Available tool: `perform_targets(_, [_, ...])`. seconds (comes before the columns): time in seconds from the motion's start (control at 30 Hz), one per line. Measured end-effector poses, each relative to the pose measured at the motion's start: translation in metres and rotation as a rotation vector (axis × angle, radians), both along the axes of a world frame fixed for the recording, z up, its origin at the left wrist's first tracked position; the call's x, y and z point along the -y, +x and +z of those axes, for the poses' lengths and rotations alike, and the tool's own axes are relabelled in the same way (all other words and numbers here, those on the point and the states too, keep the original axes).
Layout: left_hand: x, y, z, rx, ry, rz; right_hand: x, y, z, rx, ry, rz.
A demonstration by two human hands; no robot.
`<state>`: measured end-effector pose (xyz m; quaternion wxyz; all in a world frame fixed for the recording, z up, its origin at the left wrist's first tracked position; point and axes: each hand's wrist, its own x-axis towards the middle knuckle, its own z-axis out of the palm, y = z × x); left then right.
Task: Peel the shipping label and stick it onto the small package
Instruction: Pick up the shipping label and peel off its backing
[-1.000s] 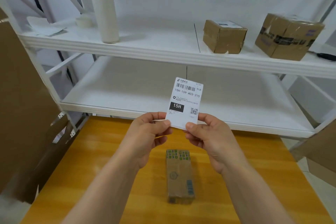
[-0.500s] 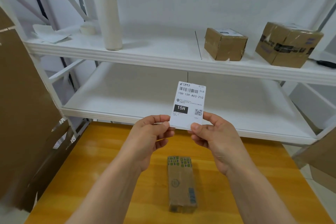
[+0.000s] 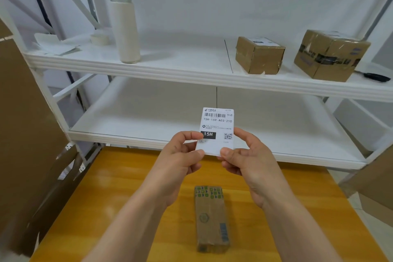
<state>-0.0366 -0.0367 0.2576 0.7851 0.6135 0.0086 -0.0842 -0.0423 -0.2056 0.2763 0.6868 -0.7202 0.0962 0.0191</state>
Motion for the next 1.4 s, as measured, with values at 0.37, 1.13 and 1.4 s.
perform_targets(0.37, [0.000, 0.000, -0.002, 0.002, 0.000, 0.092, -0.001, -0.002, -0.004, -0.018, -0.102, -0.033])
perform_targets(1.13, [0.005, -0.009, 0.009, 0.090, 0.016, 0.129, -0.022, -0.015, 0.016, 0.472, -0.753, 0.158])
perform_targets(1.4, [0.005, -0.009, 0.011, 0.059, -0.017, 0.111, -0.020, -0.014, 0.012, 0.489, -0.811, 0.169])
